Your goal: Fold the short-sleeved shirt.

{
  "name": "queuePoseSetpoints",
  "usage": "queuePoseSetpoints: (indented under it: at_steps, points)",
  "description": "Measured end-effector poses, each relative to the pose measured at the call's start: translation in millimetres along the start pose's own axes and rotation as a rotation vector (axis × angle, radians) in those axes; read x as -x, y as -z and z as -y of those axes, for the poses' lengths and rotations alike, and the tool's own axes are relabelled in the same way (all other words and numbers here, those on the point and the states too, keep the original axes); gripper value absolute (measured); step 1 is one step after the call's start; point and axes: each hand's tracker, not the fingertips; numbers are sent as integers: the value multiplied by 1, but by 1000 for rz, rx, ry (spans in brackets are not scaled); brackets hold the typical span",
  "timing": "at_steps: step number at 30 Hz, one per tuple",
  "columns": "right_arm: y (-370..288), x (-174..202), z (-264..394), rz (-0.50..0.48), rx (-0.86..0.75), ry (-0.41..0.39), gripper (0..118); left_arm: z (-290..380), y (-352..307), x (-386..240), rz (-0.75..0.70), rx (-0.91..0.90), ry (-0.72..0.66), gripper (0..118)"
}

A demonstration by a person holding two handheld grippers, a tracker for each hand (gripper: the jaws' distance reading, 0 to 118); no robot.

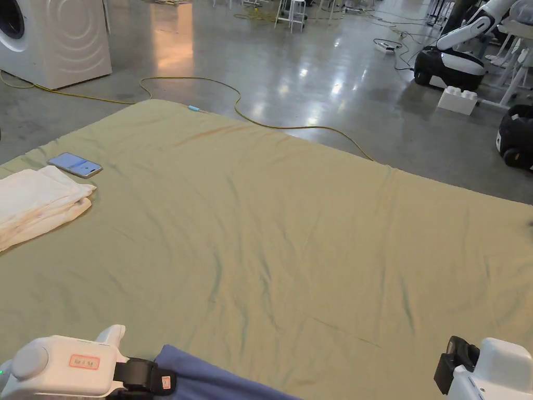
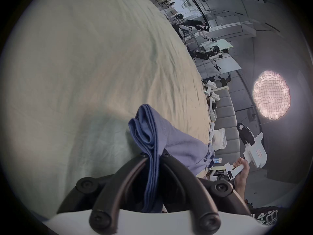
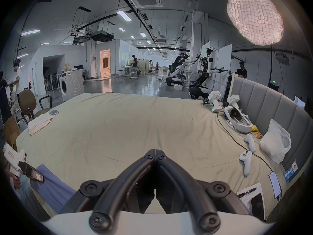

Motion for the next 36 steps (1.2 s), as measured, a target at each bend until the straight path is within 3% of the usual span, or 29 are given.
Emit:
queuePoseSetpoints:
  at_steps: [7,14,19,28,36]
  points:
    - [0,-9,-3,4,-11,11,0,-18,-53,-37,-107,-51,95,8]
    - [3,-9,-2,-21,-17,10,0,-37,-117,-45,-320,-139,52,8]
    - [6,-6,0,-43,-14,26,0,-26,-113,-78,-320,-114,71,8]
    - [3,-11,7,-51,-1,34,0,2,-53,-165,-113,-12,127,8]
    - [-3,-26,13,-22,13,54,0,22,63,-184,-175,141,155,8]
